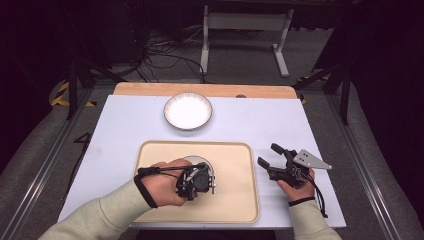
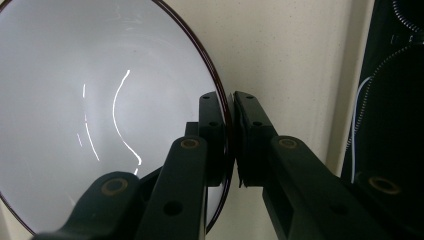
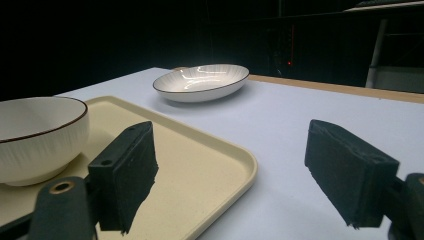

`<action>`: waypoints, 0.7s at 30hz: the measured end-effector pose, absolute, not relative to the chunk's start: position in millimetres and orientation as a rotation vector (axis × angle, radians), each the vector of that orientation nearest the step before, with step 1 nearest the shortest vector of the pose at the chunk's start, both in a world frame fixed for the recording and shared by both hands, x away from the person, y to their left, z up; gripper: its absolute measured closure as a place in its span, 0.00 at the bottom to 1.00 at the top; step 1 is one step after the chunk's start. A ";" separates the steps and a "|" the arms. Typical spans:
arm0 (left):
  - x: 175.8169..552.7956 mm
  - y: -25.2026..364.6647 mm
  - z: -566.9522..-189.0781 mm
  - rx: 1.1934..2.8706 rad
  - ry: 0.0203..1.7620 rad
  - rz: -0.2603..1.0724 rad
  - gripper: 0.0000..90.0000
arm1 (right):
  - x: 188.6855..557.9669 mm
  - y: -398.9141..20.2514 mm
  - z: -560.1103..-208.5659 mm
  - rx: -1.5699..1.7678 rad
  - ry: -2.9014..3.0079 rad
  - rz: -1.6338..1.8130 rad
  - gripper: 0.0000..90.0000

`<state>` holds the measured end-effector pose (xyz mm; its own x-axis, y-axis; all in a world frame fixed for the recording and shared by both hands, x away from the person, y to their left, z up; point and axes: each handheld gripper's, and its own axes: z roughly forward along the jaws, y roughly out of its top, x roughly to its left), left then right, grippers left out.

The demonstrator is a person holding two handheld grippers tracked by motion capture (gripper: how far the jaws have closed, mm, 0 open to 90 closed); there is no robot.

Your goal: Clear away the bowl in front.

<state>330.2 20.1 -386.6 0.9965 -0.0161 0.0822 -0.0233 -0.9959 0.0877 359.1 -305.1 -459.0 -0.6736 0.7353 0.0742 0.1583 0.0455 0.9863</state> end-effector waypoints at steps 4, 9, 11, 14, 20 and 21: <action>330.8 20.7 -387.8 3.056 -0.032 0.106 0.93 | 359.2 -305.1 -459.0 0.896 1.873 1.668 0.24; 329.7 21.0 -393.0 3.059 -0.023 0.073 0.90 | 359.2 -305.0 -459.0 0.895 1.874 1.668 0.24; 329.6 20.9 -394.0 3.067 -0.040 0.071 0.90 | 359.2 -305.0 -459.0 0.896 1.874 1.668 0.24; 330.3 21.7 -391.2 3.052 -0.020 0.061 0.88 | 359.2 -305.0 -459.0 0.895 1.874 1.667 0.24; 331.6 24.3 -388.7 3.025 0.004 0.034 0.79 | 359.2 -305.1 -459.0 0.895 1.874 1.668 0.24; 331.6 24.3 -388.7 3.025 0.004 0.034 0.77 | 359.1 -305.1 -459.0 0.894 1.874 1.669 0.24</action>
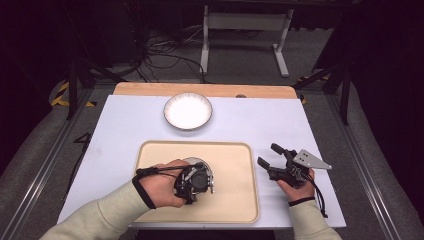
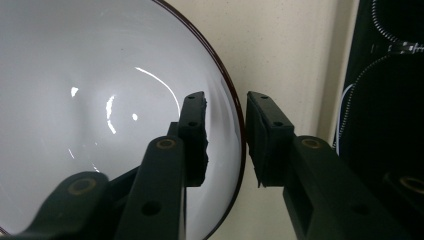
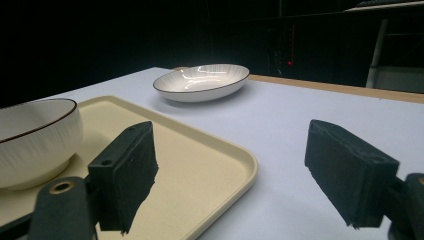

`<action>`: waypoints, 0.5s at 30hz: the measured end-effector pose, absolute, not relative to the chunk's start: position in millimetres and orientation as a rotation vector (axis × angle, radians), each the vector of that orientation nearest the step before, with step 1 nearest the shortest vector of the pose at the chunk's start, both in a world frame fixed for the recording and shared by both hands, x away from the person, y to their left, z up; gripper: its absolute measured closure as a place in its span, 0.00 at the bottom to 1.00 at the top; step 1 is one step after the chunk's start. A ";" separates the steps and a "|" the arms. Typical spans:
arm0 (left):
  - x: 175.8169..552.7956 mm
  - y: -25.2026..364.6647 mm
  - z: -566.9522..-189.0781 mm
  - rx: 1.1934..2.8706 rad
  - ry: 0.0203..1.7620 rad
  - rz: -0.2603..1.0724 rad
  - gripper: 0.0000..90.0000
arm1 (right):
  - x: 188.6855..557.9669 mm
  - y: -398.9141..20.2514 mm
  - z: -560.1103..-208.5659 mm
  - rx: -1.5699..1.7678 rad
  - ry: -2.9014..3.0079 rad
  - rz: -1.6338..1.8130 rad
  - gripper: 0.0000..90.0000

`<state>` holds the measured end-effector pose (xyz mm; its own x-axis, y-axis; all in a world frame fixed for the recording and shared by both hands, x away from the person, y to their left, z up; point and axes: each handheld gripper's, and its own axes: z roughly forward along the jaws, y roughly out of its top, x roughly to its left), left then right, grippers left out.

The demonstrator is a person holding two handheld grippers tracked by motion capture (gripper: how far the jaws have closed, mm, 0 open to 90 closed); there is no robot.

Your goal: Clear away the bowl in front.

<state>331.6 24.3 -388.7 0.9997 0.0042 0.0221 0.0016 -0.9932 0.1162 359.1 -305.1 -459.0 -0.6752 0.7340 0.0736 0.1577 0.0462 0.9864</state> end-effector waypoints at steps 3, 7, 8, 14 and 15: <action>333.1 27.5 -383.1 2.985 0.028 -0.010 0.76 | 359.0 -304.8 -459.0 0.890 1.875 1.669 0.24; 335.0 35.1 -375.7 2.924 0.066 -0.028 0.73 | 358.8 -304.7 -459.0 0.887 1.876 1.670 0.24; 335.4 37.1 -372.8 2.912 0.068 -0.027 0.73 | 358.8 -304.7 -459.0 0.886 1.877 1.669 0.24; 337.0 48.4 -358.7 2.821 0.107 -0.013 0.69 | 359.1 -304.8 -459.0 0.890 1.877 1.671 0.23; 338.4 51.2 -356.8 2.791 0.111 -0.031 0.68 | 359.1 -304.9 -459.0 0.888 1.877 1.670 0.23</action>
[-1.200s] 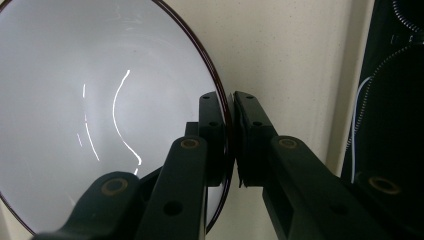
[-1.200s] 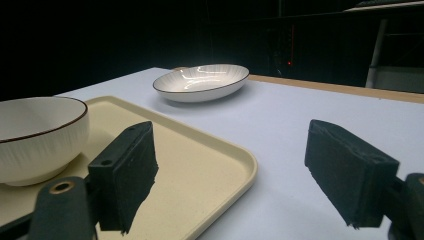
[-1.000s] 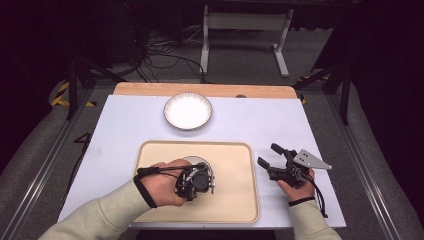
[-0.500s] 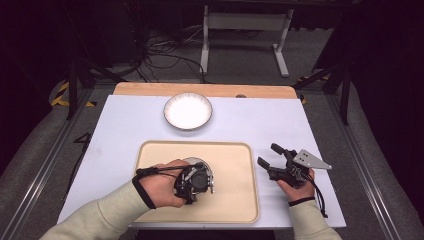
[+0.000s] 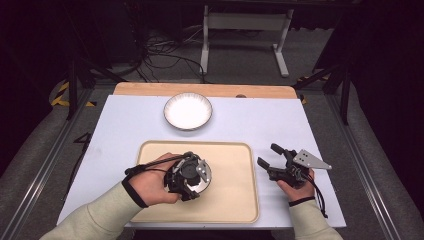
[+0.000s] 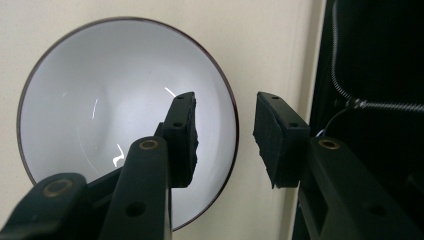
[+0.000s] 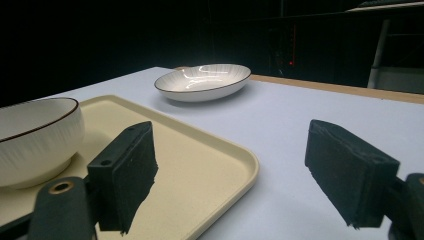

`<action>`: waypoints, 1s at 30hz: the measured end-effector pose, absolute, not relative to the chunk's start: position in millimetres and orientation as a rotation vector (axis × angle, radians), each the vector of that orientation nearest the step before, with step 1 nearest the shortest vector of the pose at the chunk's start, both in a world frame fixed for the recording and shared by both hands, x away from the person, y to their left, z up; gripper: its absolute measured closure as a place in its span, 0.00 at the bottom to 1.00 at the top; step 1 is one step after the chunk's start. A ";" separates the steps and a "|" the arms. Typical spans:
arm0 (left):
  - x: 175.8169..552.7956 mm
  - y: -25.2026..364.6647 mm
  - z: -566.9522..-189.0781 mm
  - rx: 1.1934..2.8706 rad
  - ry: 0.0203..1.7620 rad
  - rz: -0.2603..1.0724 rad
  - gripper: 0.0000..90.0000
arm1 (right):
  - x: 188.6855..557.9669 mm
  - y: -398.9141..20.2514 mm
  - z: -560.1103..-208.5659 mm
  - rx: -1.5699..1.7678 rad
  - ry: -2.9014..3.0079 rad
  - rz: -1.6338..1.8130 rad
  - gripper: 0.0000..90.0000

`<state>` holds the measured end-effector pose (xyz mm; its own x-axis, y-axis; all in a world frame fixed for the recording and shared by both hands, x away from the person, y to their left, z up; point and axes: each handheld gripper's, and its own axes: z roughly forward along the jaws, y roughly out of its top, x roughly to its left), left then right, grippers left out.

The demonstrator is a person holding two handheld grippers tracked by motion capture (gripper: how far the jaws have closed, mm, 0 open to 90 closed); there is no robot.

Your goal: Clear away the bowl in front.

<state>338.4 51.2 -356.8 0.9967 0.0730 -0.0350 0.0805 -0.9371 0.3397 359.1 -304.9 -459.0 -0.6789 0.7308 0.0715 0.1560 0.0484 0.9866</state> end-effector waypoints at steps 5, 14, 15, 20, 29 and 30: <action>340.8 63.5 -348.8 2.677 0.172 -0.056 0.67 | 359.4 -305.2 -459.0 0.888 1.880 1.671 0.23; 343.1 90.3 -339.7 2.464 0.243 -0.023 0.66 | 359.3 -305.0 -458.9 0.887 1.882 1.672 0.23; 342.9 92.6 -339.4 2.451 0.251 -0.012 0.65 | 359.3 -305.1 -459.0 0.886 1.882 1.671 0.23; 345.4 103.7 -340.0 2.376 0.293 0.025 0.58 | 358.8 -304.7 -459.0 0.884 1.879 1.670 0.22; 347.7 118.7 -341.6 2.290 0.350 0.069 0.53 | 359.1 -305.0 -459.0 0.884 1.881 1.673 0.22; 346.9 121.7 -343.5 2.259 0.361 0.075 0.53 | 359.1 -305.1 -459.0 0.885 1.881 1.673 0.22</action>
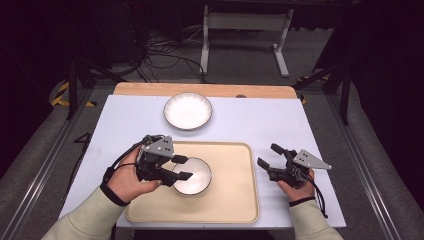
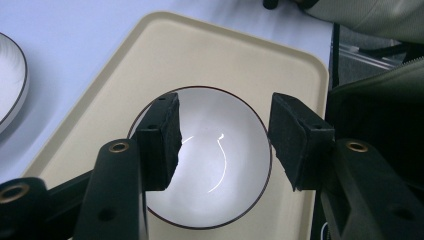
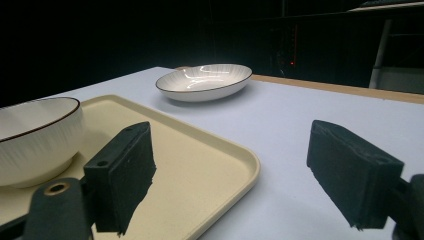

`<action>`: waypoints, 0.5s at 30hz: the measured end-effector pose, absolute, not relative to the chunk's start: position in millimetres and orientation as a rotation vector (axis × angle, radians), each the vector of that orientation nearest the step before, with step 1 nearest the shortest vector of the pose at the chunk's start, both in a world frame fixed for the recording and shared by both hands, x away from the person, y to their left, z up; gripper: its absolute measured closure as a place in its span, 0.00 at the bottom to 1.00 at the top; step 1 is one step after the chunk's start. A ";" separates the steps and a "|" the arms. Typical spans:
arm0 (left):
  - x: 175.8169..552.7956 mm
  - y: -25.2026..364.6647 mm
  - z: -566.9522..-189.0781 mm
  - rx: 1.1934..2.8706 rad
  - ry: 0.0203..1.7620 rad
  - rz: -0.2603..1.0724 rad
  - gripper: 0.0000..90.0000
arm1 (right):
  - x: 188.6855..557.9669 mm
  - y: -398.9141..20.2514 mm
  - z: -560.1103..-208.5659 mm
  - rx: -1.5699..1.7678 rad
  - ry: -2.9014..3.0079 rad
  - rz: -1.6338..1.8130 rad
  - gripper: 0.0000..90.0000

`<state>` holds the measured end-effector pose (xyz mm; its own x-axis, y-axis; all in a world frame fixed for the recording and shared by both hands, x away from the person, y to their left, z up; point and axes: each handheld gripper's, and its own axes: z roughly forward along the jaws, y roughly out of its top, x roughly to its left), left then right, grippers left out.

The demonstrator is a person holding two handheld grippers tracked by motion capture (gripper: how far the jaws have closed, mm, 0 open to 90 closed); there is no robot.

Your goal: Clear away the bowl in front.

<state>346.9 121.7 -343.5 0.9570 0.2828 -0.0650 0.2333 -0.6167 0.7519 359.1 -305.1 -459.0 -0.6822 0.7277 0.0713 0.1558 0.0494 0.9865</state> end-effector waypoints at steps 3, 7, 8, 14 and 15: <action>346.5 125.5 -344.8 2.227 0.372 0.096 0.54 | 359.1 -305.0 -459.0 0.884 1.881 1.674 0.22; 345.3 134.1 -346.5 2.185 0.387 0.096 0.53 | 359.5 -305.3 -459.0 0.884 1.885 1.674 0.22; 344.6 136.7 -346.9 2.171 0.393 0.096 0.53 | 359.5 -305.4 -459.0 0.884 1.886 1.674 0.22; 342.8 152.8 -352.9 2.110 0.430 0.138 0.50 | 360.0 -305.2 -458.9 0.888 1.890 1.674 0.22; 343.0 155.8 -354.0 2.104 0.432 0.140 0.48 | 360.0 -305.2 -458.9 0.888 1.890 1.674 0.22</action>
